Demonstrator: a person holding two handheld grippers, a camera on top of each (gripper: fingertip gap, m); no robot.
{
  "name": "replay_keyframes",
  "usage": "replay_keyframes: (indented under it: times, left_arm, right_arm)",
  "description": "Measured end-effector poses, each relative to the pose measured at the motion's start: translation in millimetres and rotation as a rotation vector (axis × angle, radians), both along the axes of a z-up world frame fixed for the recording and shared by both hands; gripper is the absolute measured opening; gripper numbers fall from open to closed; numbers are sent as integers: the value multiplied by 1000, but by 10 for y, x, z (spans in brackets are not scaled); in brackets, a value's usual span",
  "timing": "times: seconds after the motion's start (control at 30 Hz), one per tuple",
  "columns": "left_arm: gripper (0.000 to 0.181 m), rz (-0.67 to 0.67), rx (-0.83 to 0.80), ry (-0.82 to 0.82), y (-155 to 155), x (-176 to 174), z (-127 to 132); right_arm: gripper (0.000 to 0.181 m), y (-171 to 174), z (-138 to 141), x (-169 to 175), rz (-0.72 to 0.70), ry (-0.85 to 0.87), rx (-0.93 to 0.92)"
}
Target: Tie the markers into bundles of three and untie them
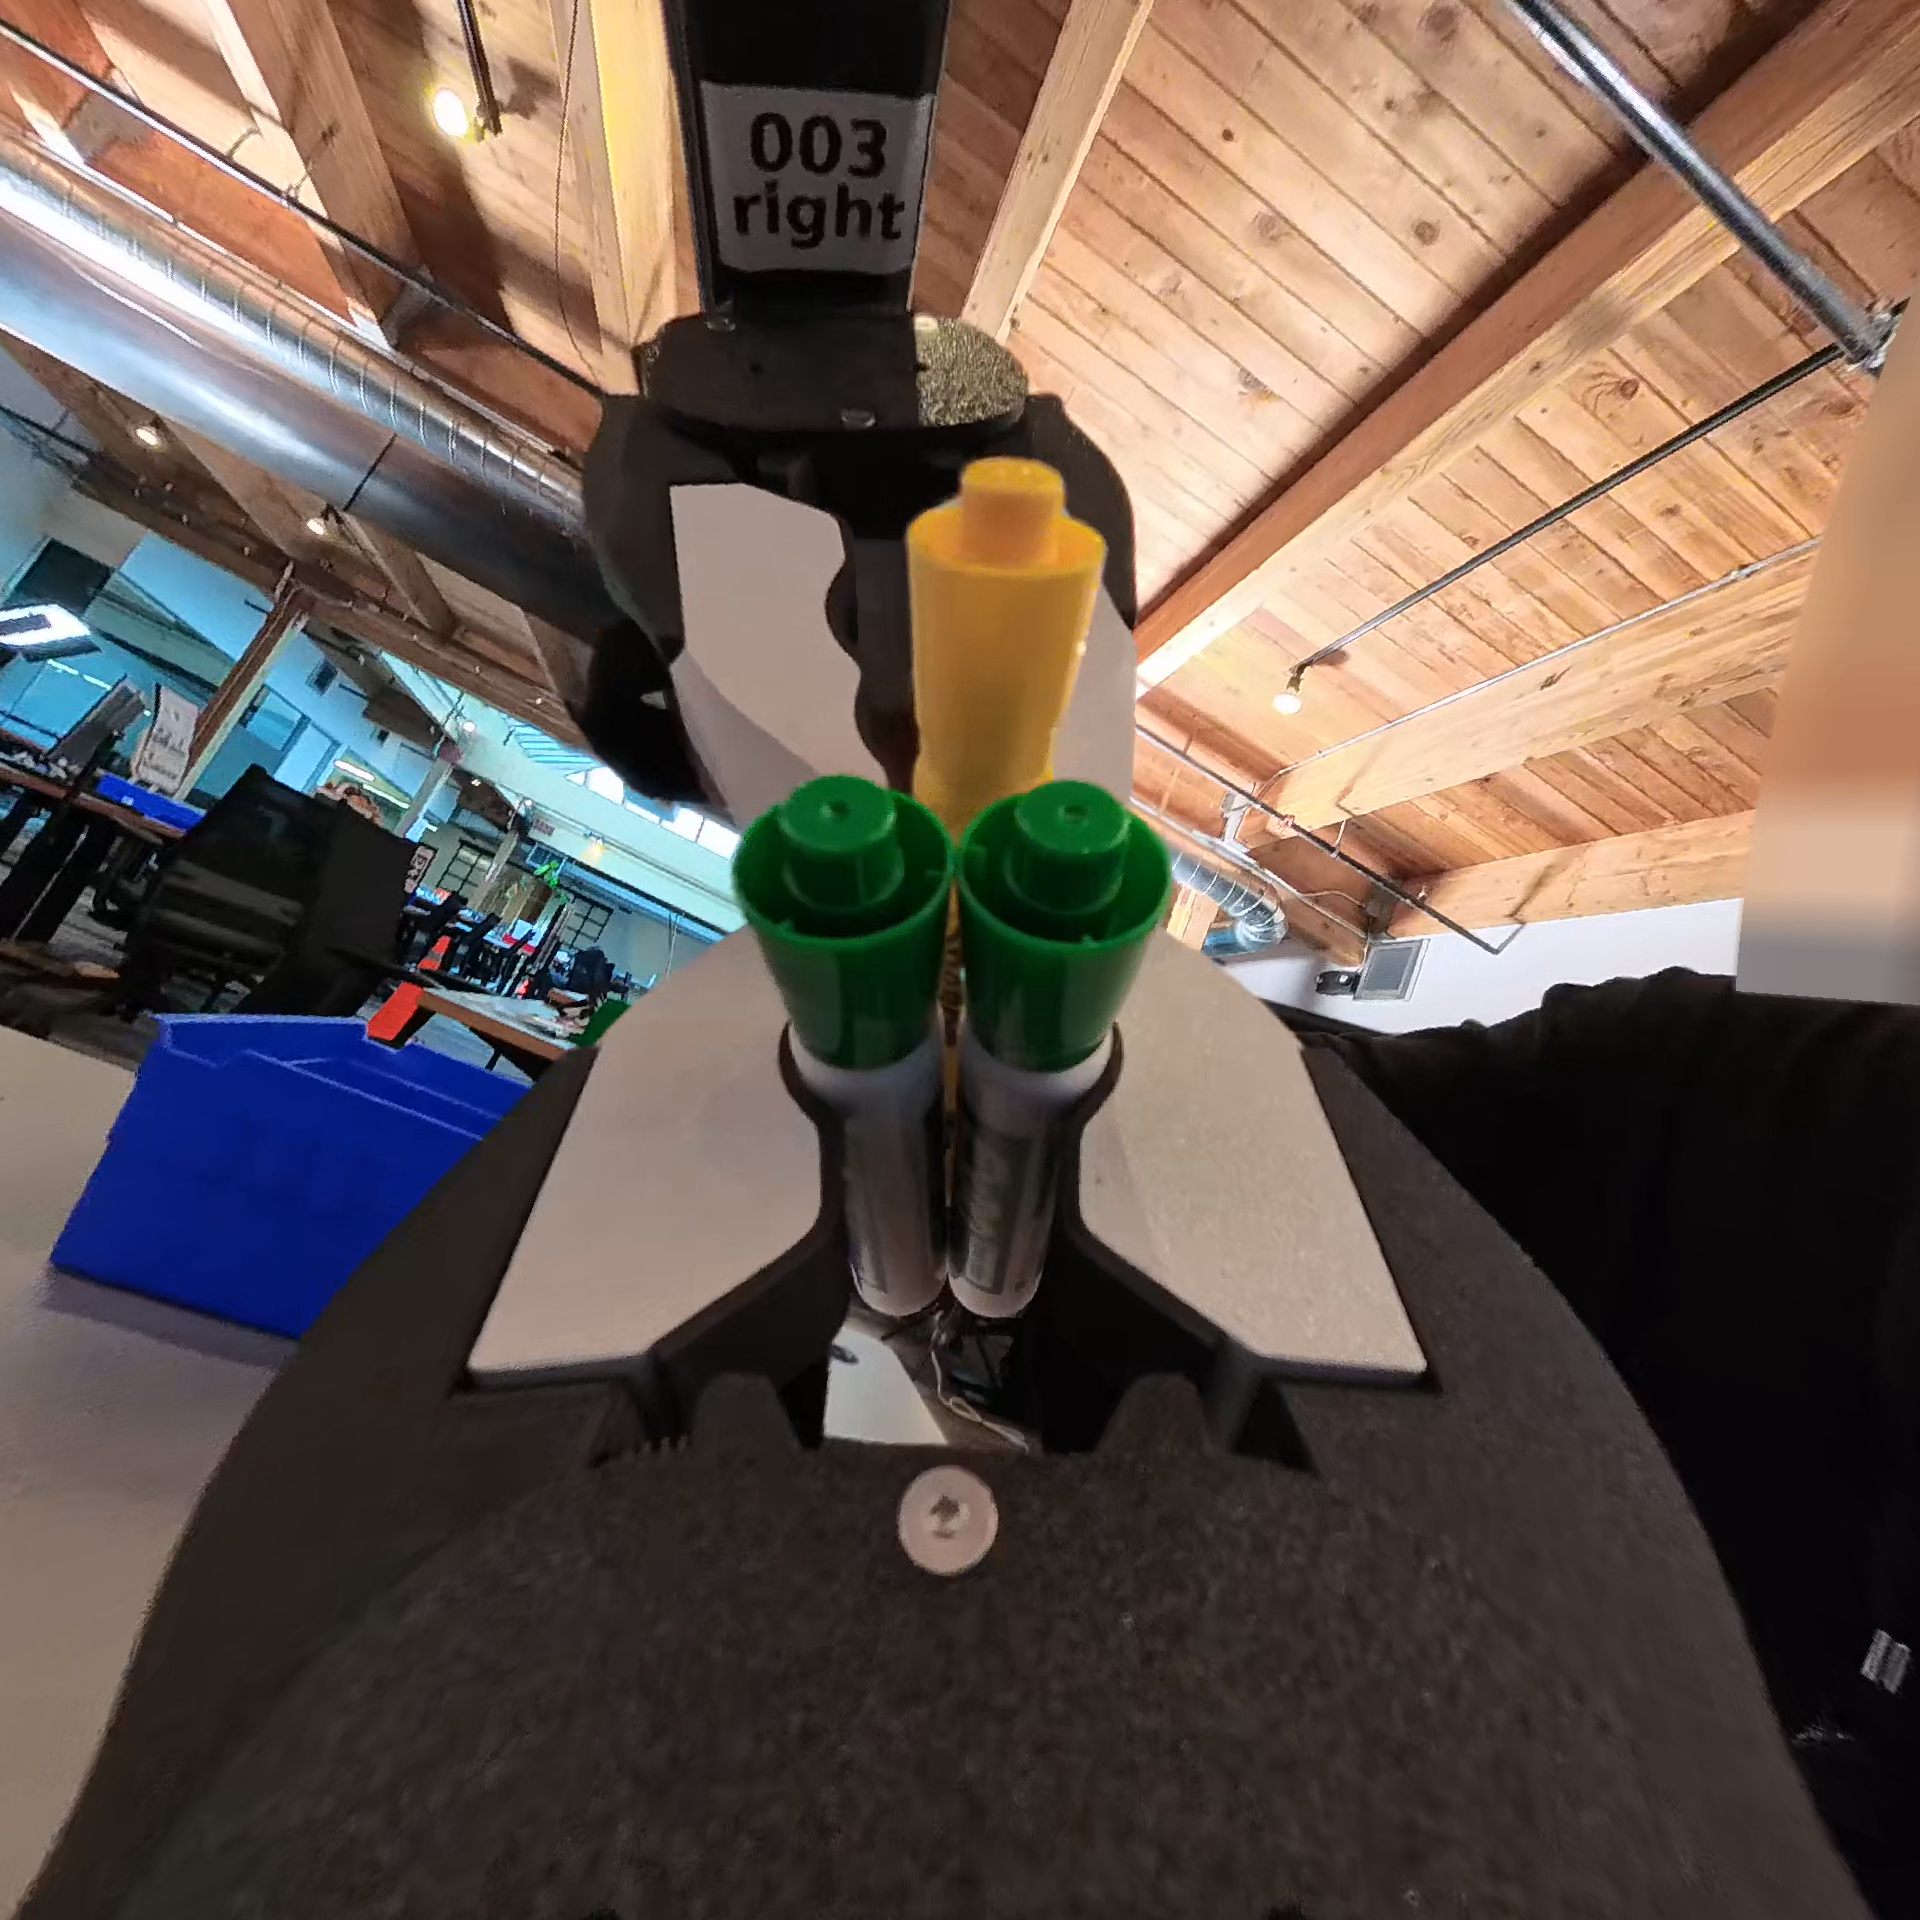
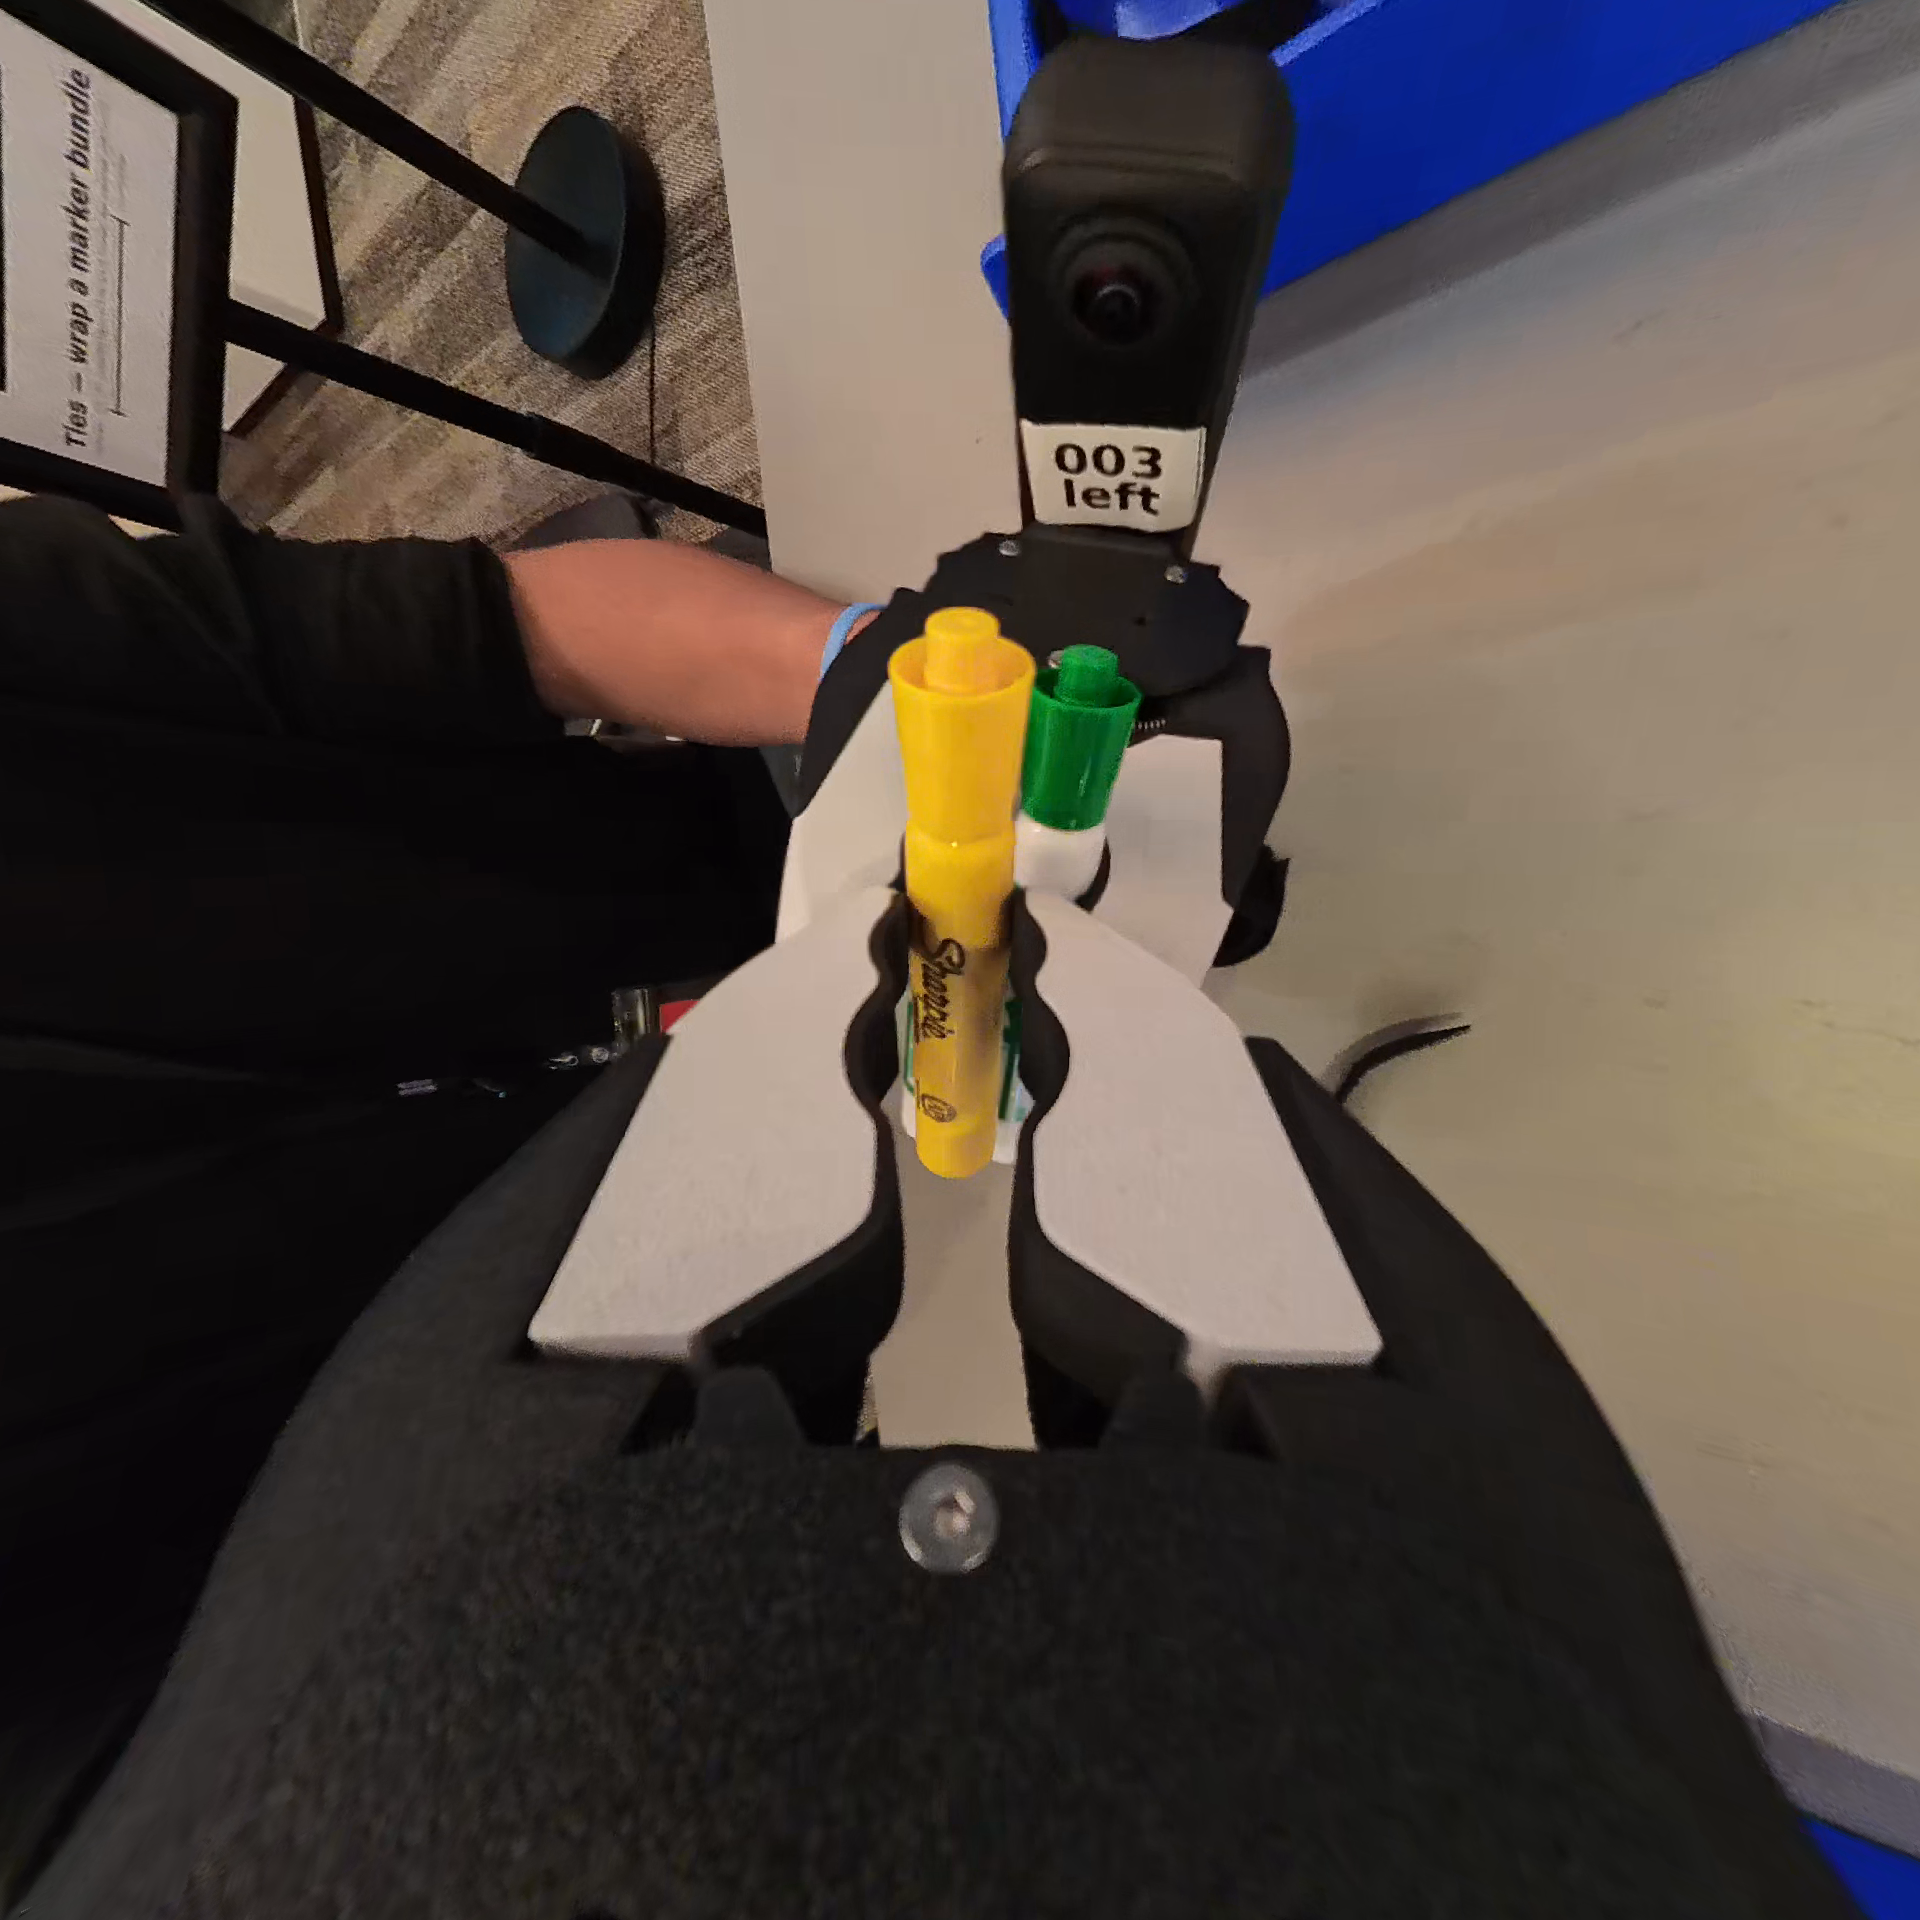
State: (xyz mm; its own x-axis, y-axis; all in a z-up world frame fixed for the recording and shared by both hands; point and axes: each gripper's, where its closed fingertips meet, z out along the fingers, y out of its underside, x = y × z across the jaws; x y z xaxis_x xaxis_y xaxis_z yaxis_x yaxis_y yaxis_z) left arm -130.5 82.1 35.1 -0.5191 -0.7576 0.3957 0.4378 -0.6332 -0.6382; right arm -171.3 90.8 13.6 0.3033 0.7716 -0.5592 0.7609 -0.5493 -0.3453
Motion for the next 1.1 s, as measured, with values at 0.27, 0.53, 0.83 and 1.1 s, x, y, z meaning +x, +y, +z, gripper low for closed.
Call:
replay_keyframes:
  times: [0.27,0.53,0.83,1.1]
  left_arm:
    - [42,6,-9,-6,21,-38,-7]
    - [42,33,-12,21,87,-46,-49]
    - [42,184,-19,278,366,129,-472]
    - [42,480,182,643,671,76,-959]
  right_arm:
    - [21,61,-7,-53,-15,19,32]
    - [30,186,248,-18,-63,199,255]
    - [29,132,-564,991,-582,271,669]
    - [41,-2,-1036,1142,-726,180,921]
